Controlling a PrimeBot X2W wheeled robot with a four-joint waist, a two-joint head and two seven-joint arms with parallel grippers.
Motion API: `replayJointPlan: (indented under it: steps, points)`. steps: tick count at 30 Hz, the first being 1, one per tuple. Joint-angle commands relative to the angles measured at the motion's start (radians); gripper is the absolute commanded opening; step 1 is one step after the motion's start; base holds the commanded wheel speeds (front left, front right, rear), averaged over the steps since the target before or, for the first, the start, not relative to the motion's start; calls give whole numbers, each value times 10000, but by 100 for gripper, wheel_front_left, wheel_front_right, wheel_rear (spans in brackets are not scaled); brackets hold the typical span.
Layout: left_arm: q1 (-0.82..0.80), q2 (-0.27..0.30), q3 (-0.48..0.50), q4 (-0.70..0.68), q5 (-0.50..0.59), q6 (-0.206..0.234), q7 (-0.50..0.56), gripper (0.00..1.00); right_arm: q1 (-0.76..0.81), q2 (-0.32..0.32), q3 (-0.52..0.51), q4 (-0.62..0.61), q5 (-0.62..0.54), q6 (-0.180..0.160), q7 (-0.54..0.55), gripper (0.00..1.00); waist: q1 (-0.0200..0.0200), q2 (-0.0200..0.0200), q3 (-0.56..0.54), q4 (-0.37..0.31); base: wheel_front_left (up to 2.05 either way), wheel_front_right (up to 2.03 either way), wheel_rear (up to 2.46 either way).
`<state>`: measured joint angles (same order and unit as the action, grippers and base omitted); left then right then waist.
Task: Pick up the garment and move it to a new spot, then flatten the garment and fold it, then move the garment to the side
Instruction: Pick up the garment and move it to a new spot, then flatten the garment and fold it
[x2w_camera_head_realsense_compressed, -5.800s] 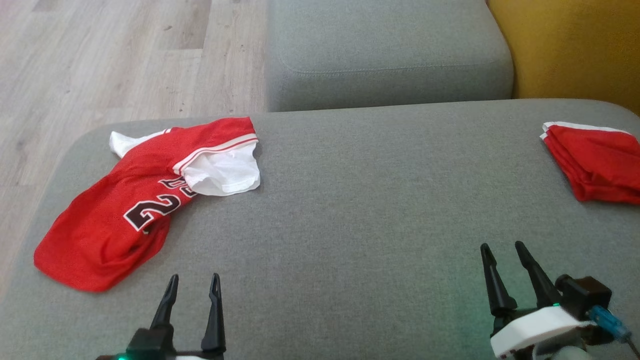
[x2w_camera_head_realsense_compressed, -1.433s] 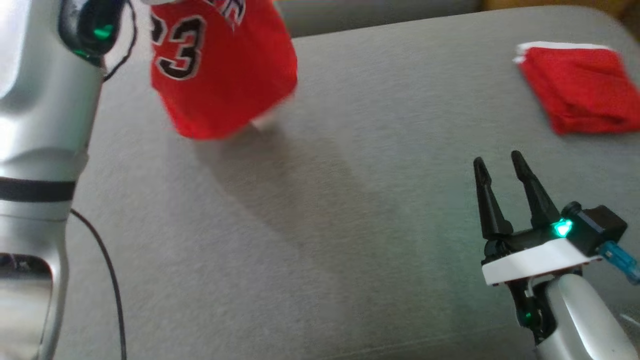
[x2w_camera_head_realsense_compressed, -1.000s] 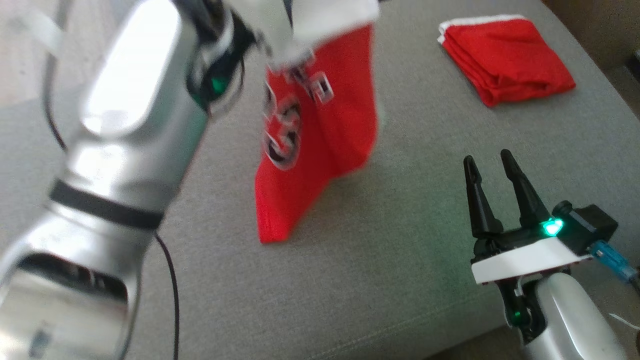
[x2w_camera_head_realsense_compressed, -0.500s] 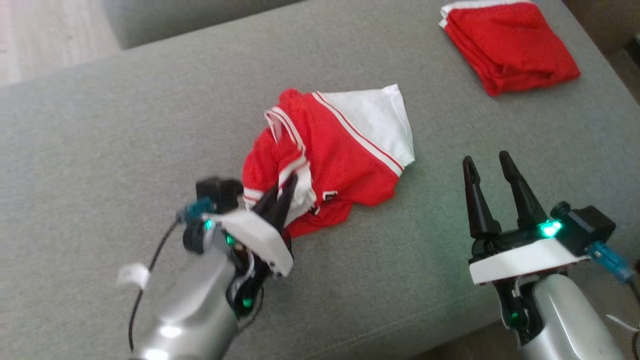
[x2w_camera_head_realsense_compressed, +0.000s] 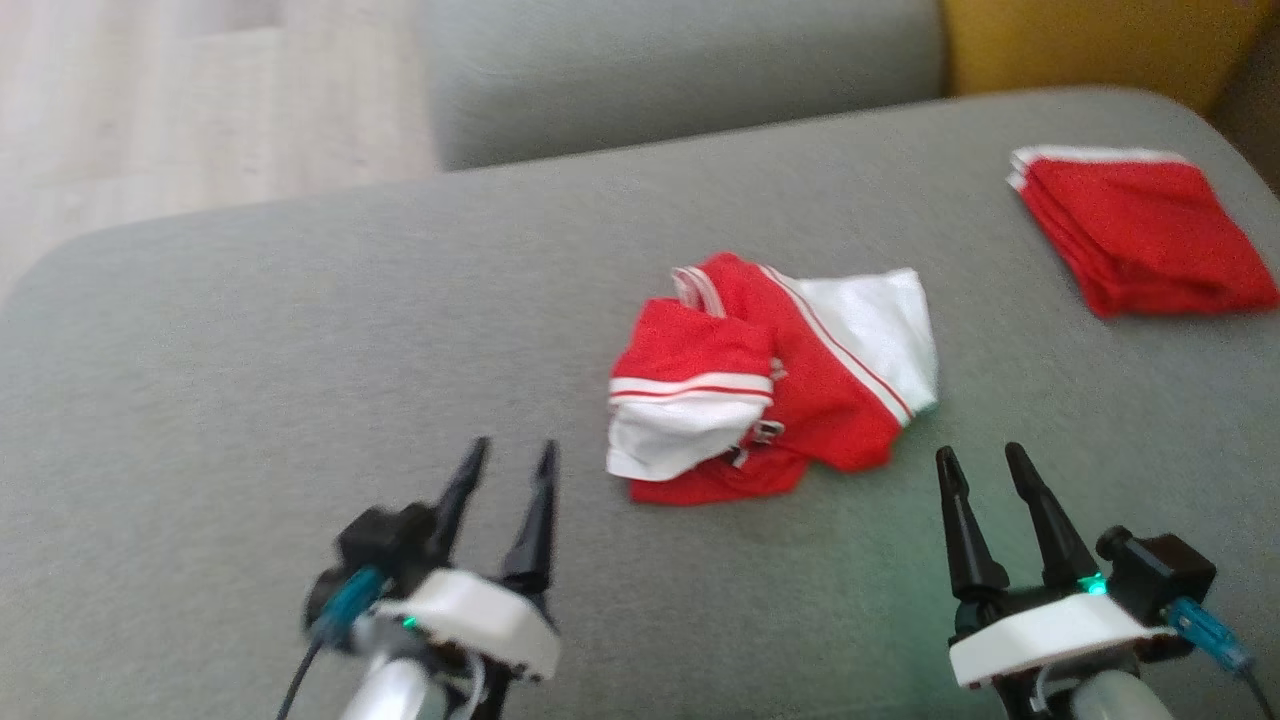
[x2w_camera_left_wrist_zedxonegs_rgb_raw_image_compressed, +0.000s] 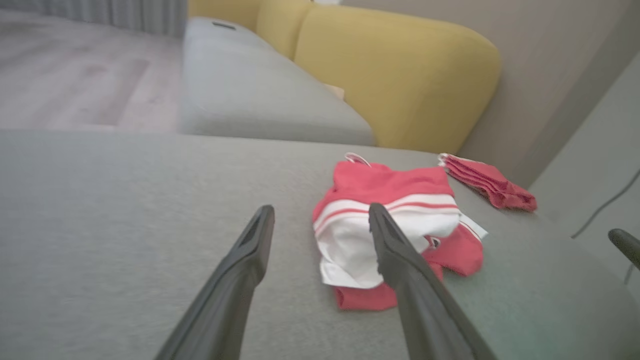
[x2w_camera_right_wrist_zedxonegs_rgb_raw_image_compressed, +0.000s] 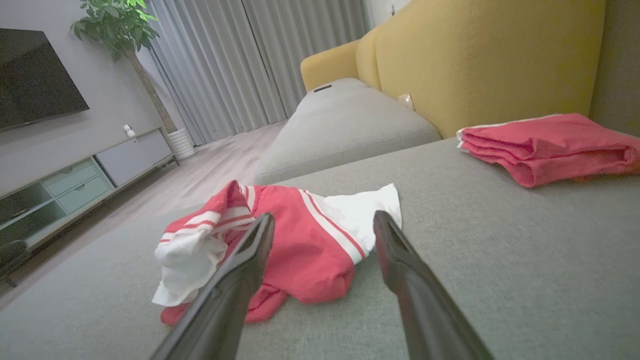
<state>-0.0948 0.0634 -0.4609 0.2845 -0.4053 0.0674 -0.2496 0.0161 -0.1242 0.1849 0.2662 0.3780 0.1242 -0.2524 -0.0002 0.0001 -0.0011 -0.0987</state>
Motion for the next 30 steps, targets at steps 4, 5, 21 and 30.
replayJointPlan:
  steps: [4, 5, 21, 30]
  points:
    - [867, 33, 1264, -1762, 823, 227, -120, 100, 110, 145, -117, -201, -2, 65, -93, 100, 2, -1, -757, 941, 0, 0, 0]
    - [1192, 51, 1465, -2042, 1154, 266, -121, 100, 181, 145, -148, -177, -104, 65, -93, 100, 2, -1, -840, 1020, 0, 0, 0]
    - [3922, -111, 2995, -3352, 2689, 189, -121, 100, 1092, 407, -531, -315, -1023, 65, -93, 100, 2, -1, -1454, 1520, 0, 0, 0]
    - [3858, -128, 2893, -3329, 2724, 192, -122, 100, 1164, 403, -405, -314, -1281, 65, -93, 100, 2, -1, -1424, 1469, 0, 0, 0]
